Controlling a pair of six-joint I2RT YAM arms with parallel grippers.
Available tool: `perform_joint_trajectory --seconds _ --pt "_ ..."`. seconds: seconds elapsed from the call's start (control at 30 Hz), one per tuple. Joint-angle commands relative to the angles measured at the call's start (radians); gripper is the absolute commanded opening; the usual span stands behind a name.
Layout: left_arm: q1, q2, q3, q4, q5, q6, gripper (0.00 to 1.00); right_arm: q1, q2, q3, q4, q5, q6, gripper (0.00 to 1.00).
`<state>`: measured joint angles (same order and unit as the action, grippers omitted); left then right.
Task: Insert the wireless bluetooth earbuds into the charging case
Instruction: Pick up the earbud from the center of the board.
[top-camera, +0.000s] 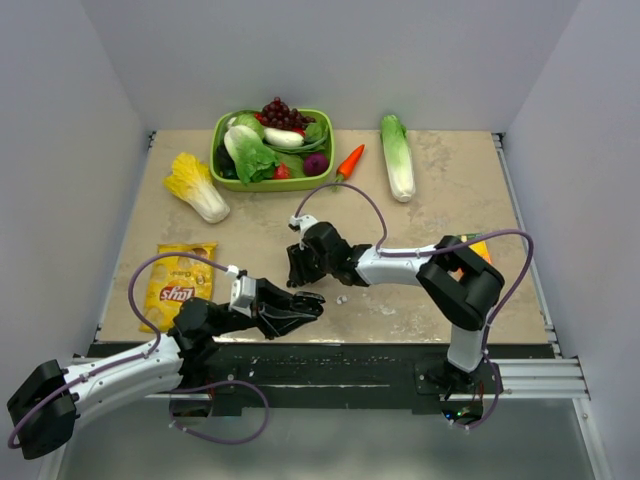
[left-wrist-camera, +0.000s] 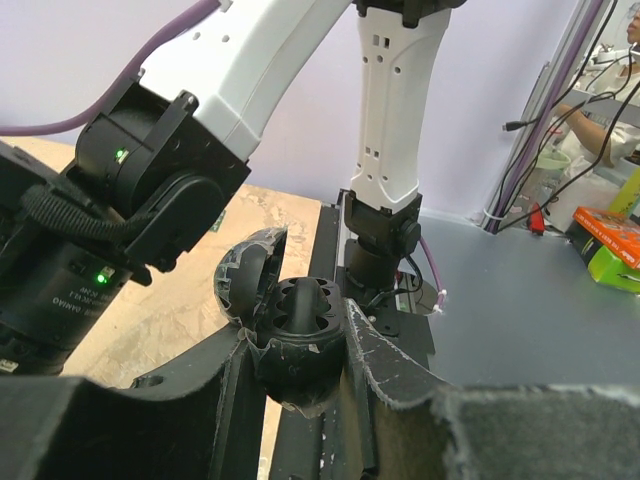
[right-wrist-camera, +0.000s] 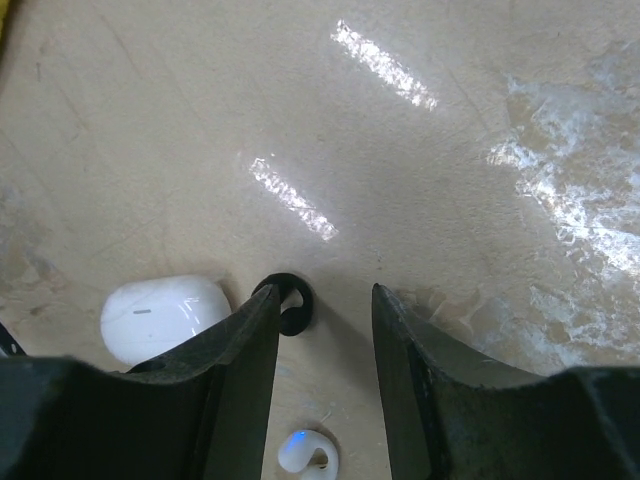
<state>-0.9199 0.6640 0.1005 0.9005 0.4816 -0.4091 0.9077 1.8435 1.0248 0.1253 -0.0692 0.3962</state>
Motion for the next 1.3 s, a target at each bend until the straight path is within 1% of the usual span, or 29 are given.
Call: perform_joint_trajectory --seconds 0.0,0.5,0.9,1.1,1.27 --pt "-0.005 0.006 0.005 0.043 -0.009 0.001 0.00 -0.003 0.014 0.026 0.002 -0.001 -0.031 0.45" --pt "-0.005 0.045 0.011 0.074 0.003 -0.005 0.00 0.016 0.030 0.000 0.004 -0.026 -0.045 0.45" --pt "-0.007 0.025 0.002 0.077 0.002 -0.011 0.00 0.043 0.033 -0.012 0.002 -0.012 -0.042 0.44" --pt "-0.007 0.025 -0.002 0.080 0.002 -0.013 0.00 0.049 0.040 -0.011 0.007 -0.024 -0.042 0.40" --pt "-0.007 0.023 -0.005 0.078 0.000 -0.014 0.00 0.050 0.040 -0.012 0.020 -0.041 -0.042 0.32"
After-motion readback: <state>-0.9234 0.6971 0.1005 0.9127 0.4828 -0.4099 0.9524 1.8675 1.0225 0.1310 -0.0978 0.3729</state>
